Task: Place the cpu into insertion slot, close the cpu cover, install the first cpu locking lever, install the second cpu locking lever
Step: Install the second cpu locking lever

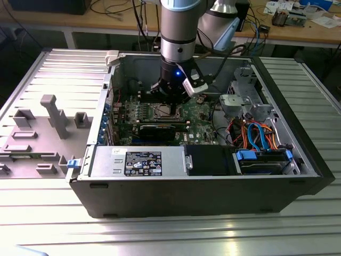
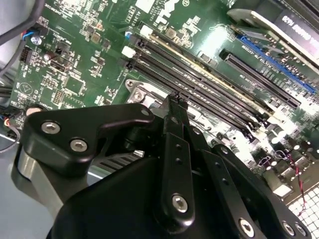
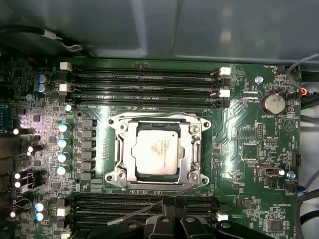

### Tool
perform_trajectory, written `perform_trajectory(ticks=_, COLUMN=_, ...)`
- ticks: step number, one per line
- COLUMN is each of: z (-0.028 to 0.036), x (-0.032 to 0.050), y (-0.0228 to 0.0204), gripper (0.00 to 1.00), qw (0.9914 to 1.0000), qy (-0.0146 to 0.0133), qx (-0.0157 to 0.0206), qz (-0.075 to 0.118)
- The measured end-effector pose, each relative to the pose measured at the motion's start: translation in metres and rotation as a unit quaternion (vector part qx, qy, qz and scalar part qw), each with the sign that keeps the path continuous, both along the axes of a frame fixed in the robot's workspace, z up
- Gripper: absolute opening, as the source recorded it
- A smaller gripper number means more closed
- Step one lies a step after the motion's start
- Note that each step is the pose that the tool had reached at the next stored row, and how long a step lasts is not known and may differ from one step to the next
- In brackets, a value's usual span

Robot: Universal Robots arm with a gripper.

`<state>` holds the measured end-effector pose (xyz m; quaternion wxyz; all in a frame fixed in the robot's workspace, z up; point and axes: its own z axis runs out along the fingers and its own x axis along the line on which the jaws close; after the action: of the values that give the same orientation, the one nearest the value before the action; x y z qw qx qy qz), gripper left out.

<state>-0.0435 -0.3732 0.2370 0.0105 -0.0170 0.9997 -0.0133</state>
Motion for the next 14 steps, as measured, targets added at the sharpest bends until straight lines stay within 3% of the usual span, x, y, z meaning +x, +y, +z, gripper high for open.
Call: perform_trajectory(ticks=14, z=-0.0002, x=-0.0017, y=-0.0021, gripper=0.11, qw=1.00000, qy=0.0000, qx=0.0002, qz=0.000)
